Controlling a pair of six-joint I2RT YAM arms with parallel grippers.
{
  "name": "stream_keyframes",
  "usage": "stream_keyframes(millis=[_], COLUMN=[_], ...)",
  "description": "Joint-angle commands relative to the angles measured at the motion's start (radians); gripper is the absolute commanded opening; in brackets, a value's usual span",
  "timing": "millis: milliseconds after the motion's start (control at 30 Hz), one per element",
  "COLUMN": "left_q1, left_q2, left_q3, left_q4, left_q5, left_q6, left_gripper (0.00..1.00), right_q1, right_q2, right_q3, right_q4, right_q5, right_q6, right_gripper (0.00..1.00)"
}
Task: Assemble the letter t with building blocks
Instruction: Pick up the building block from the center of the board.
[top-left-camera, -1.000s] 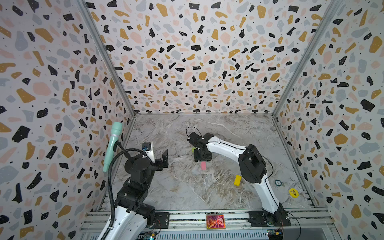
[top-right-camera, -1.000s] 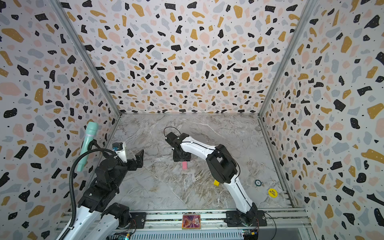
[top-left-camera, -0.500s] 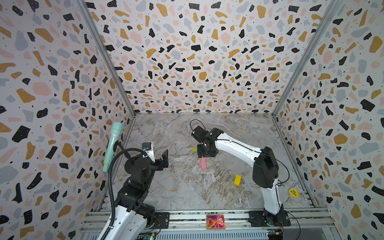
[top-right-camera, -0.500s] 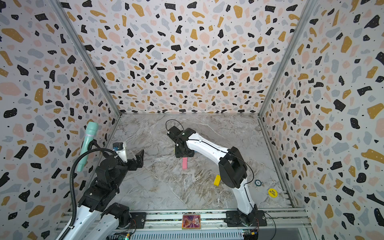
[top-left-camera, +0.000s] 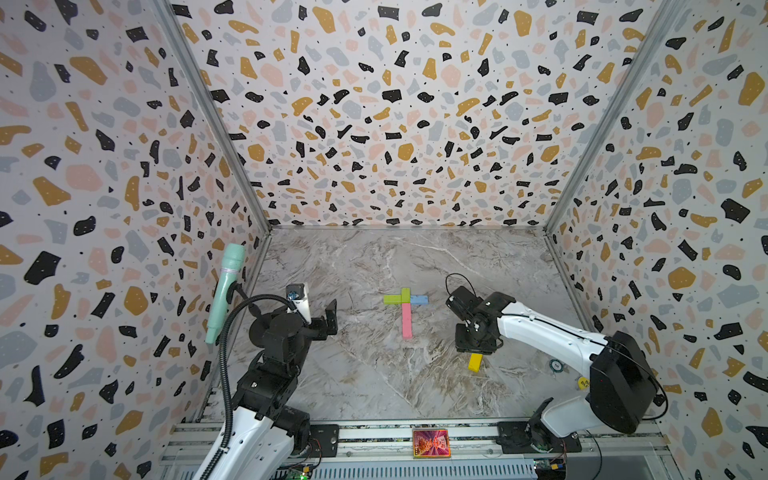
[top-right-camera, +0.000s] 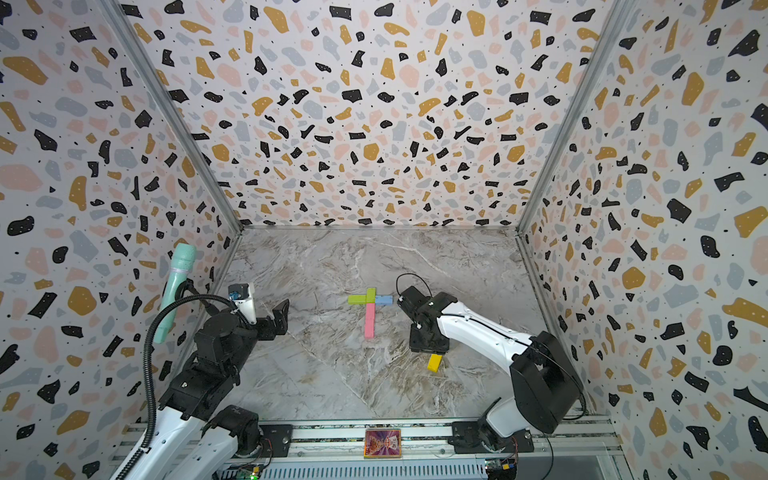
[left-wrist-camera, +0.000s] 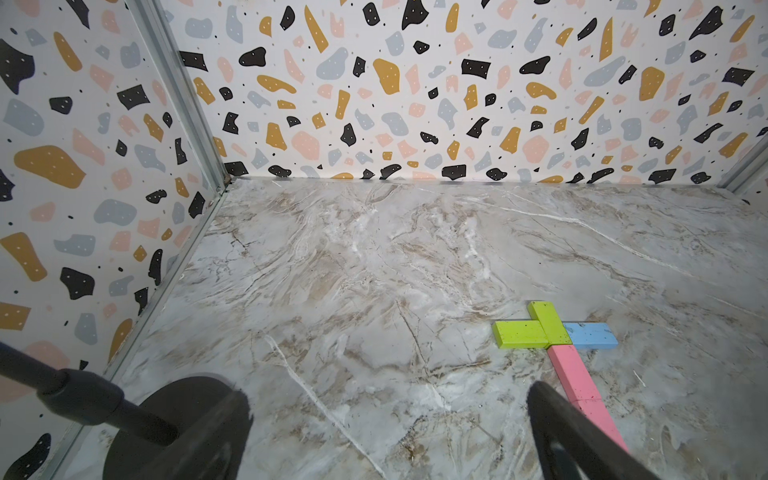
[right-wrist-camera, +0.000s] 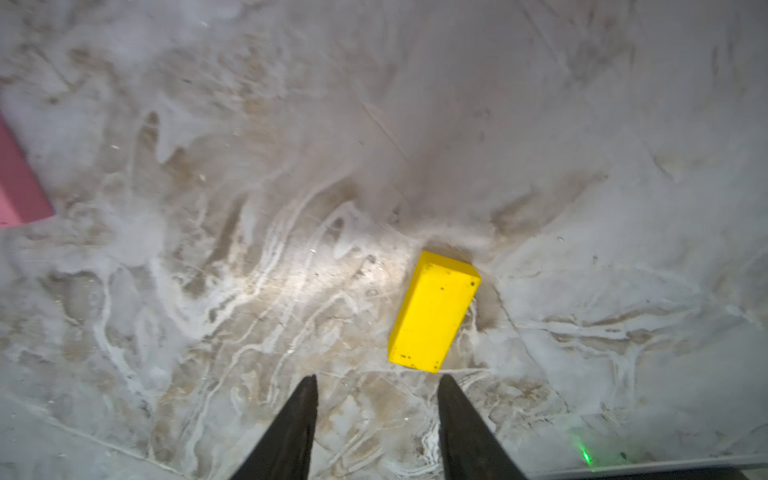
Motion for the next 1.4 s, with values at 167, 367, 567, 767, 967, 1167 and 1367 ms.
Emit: stream_keyframes(millis=[167, 367, 567, 767, 967, 1167, 1367], left_q1=[-0.003, -0.003, -0.003, -0.003, -0.003, -0.003, -0.002], left_q2=[0.009, 0.010, 0.017, 0.024, 0.031, 0.031, 0.030], left_q3=[-0.004, -0.003, -0.005, -0.005, -0.003, -0.004, -0.002], left_q4=[0.024, 0.023, 0.024, 0.023, 0.023, 0.024, 0.023], left_q5=[-0.019, -0.019, -0.019, -0.019, -0.019, -0.019, -0.019], left_q6=[0.005, 0.004, 0.005, 0.004, 0.003, 0.003, 0.004], left_gripper=[0.99, 0.99, 0.99, 0.99, 1.00, 0.99, 0.99], right_q1=[-0.054, -0.094, -0.110, -0.111, -0.110, -0.111, -0.111], right_q2=[-0.058, -0.055, -0.022, 0.032, 0.032, 0.038, 0.035], right_q3=[-0.136, -0.212, -0.239, -0.251, -0.283, -0.282, -0.282], right_q4=[0.122, 0.197, 0.282, 0.300, 0.330, 0.328, 0.315], right_q5=[-0.043, -0.055, -0.092, -0.095, -0.102, -0.110, -0.110], right_q6=[0.044, 0.052, 0.031, 0.022, 0.021, 0.007, -0.005], right_gripper=[0.48, 0.49, 0.48, 0.48, 0.47, 0.45, 0.44])
